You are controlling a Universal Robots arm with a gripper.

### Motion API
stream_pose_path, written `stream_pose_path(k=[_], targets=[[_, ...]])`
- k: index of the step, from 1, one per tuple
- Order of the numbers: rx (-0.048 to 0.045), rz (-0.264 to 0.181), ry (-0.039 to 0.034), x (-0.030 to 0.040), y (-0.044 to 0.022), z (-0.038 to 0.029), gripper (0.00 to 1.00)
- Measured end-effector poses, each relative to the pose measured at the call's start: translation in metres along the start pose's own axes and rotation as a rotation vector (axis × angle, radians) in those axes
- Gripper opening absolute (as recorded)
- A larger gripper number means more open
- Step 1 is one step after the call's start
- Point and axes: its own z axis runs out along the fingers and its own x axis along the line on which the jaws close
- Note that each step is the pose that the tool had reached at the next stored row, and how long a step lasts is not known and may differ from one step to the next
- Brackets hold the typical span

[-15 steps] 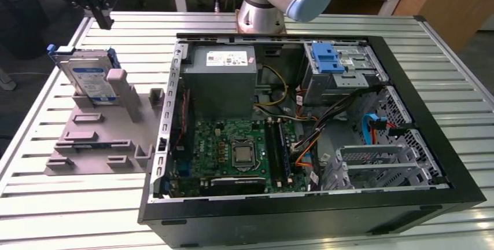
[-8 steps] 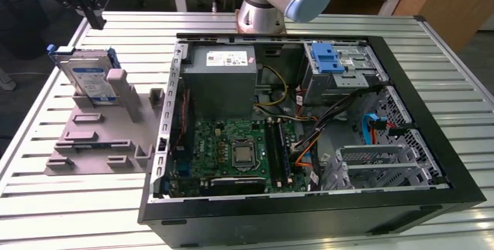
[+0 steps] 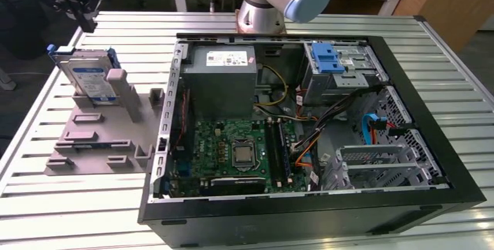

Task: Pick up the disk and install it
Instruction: 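Reach for the disk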

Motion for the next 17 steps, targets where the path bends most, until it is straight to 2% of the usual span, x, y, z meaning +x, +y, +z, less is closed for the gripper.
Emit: stream_pose_path(k=[6,17], targets=[[0.0007,0.0,0.0042,0.0189,-0.0018,0.0042,0.11],[0.0012,0.0,0.0065,0.0516,-0.0048,0.0105,0.11]])
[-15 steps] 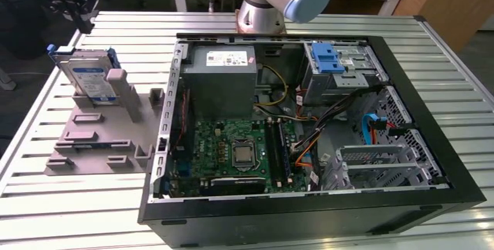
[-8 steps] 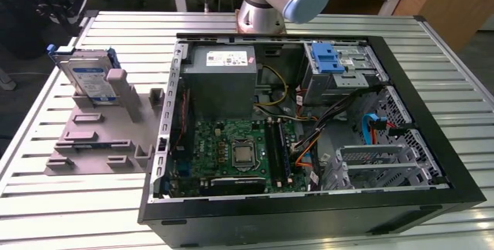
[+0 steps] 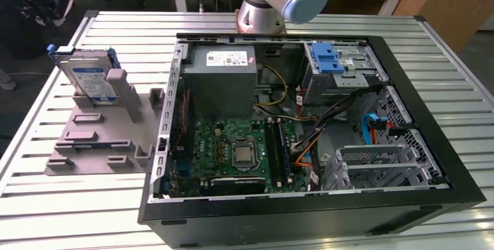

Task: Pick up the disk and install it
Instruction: 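Reach for the disk, then pick up the disk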

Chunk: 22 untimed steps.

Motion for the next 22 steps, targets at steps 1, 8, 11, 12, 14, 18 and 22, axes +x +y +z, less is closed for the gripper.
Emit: stream_pose_path(k=[1,8,11,12,14,18,22], targets=[[0.0001,0.0,0.0001,0.0015,-0.0001,0.0001,0.11],[0.0001,0.0,0.0001,0.0022,-0.0002,0.0001,0.11],[0.0,0.0,0.0002,0.0023,-0.0002,0.0001,0.11],[0.0001,0.0,0.0002,0.0023,-0.0002,0.0001,0.11],[0.0001,0.0,0.0002,0.0023,-0.0002,0.0001,0.11],[0.0,-0.004,0.0003,0.0023,-0.0002,0.0001,0.11],[0.0,-0.02,0.0011,0.0024,-0.0002,0.0,0.11]])
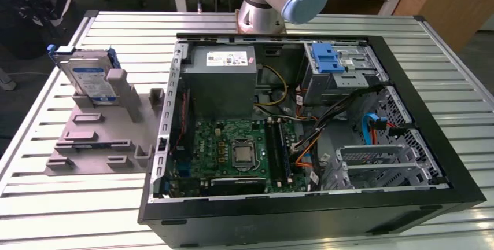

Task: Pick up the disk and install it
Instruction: 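Pick up the disk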

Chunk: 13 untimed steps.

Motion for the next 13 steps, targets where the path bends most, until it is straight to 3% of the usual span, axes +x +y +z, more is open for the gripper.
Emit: stream_pose_path(k=[13], targets=[[-0.0001,-0.019,0.0008,0.0004,0.0,0.0,0.11]])
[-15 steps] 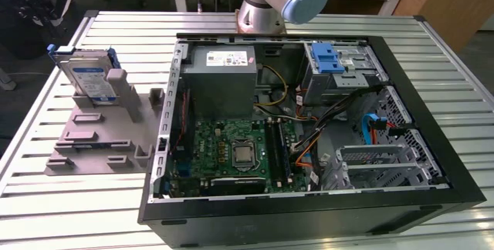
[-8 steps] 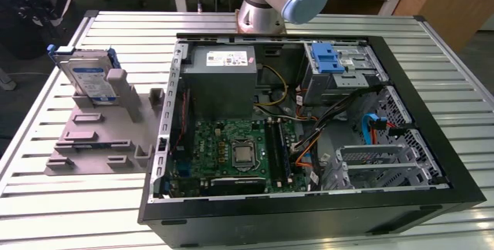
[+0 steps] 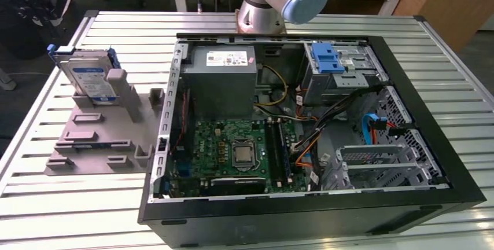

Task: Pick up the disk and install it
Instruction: 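Pick up the disk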

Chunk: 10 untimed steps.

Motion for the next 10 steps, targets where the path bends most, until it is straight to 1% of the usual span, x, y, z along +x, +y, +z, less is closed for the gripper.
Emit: stream_pose_path(k=[7,10], targets=[[0.0,-0.002,0.0001,0.0,0.0,0.0,0.11],[-0.0001,-0.03,0.0012,0.0001,0.0,0.0,0.11]])
